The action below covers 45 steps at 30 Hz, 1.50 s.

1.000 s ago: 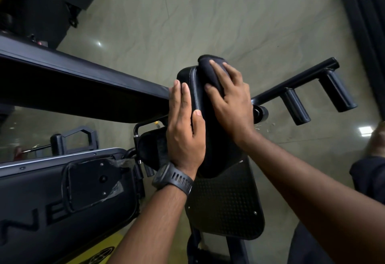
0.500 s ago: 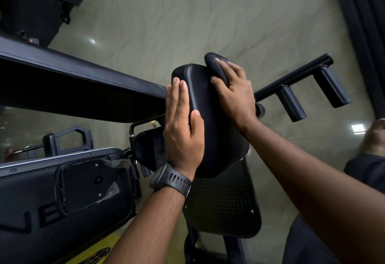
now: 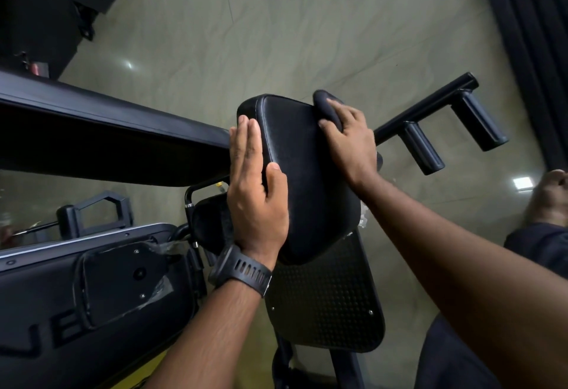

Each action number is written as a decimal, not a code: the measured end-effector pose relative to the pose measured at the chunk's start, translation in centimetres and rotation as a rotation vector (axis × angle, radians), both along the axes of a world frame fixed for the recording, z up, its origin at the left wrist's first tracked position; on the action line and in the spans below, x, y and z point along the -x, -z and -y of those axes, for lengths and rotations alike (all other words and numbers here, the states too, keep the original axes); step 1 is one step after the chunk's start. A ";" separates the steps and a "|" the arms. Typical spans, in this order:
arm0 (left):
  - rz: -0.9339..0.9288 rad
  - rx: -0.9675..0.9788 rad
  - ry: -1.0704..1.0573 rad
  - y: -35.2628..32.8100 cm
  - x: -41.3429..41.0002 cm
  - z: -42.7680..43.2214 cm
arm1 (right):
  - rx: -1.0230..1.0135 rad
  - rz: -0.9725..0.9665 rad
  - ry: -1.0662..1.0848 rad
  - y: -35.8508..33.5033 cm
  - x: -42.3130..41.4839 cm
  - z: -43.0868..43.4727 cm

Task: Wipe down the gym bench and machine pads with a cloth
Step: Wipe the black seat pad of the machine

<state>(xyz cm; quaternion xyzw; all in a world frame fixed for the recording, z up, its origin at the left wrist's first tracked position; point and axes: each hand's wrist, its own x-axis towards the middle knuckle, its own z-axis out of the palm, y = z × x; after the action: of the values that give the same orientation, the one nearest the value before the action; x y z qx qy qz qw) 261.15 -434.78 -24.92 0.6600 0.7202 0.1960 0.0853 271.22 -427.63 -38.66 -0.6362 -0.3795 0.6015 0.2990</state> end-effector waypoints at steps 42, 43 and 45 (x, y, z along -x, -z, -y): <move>0.023 -0.012 -0.047 0.0 -0.3 0.4 | -0.027 0.005 -0.175 4.0 -0.8 -2.2; 0.025 -0.019 -0.054 0.1 -0.3 0.4 | 0.032 -0.002 -0.132 4.1 -1.0 -1.0; 0.026 -0.026 -0.062 0.1 -0.4 0.4 | 0.069 0.027 -0.050 3.1 -1.1 2.1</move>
<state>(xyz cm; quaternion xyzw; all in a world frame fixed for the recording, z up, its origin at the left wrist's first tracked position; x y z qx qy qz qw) 261.51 -435.13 -25.07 0.6357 0.7366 0.2167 0.0799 272.27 -429.68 -41.77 -0.6445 -0.3783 0.6129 0.2565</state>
